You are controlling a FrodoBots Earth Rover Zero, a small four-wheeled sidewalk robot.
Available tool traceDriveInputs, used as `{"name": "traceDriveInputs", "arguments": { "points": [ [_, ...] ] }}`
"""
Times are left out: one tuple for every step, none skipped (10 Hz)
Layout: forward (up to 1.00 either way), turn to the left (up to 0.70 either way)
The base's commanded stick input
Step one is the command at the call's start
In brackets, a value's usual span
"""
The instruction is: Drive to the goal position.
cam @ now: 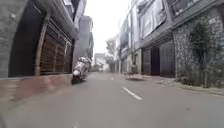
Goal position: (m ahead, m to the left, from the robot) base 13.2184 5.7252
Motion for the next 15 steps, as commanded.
{"name": "traceDriveInputs", "arguments": {
  "points": [
    [1.00,0.00],
    [1.00,0.00],
    [1.00,0.00],
    [1.00,0.00],
    [1.00,0.00],
    [1.00,0.00],
    [1.00,0.00],
    [1.00,0.00],
    [1.00,0.00],
    [1.00,0.00],
    [1.00,0.00],
    [1.00,-0.38],
    [1.00,-0.40],
    [1.00,-0.40],
    [1.00,-0.40]
  ]
}}
